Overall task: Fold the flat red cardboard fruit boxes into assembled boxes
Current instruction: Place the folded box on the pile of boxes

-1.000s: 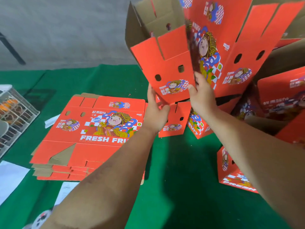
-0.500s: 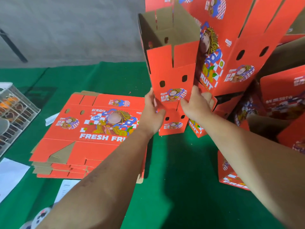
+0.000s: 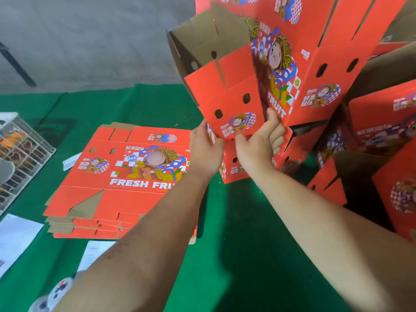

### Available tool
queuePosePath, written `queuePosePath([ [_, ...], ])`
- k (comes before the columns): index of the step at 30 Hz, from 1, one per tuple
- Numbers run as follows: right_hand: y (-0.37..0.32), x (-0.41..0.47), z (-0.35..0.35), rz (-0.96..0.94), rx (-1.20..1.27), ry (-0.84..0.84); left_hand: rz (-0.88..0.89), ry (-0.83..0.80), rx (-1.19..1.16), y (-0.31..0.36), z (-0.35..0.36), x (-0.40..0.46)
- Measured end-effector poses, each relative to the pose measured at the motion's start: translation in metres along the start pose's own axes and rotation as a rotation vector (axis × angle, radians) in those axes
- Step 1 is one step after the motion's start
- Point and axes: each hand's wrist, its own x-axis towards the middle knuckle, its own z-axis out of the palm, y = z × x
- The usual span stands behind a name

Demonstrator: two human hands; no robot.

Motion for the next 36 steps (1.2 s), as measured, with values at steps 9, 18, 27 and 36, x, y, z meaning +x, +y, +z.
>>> queuePosePath([
  [9, -0.022, 0.012, -0.005, -0.28, -0.109, -0.227, -0.182, 0.282, -0.507, 0.011, -0.039, 0.003],
  [18, -0.004, 0.05, -0.012, -0.138, 0.016, -0.269, -0.202, -0.11, -0.672, 0.062, -0.028, 0.005],
  [27, 0.005, 0.054, 0.0, -0.158, -0.011, -0.083, -0.358, -0.119, -0.558, 0.031, -0.005, 0.026],
  [36, 0.028, 0.067, 0.009, -0.021, 0.027, -0.114, -0.26, -0.406, 0.111, -0.027, 0.029, 0.021],
])
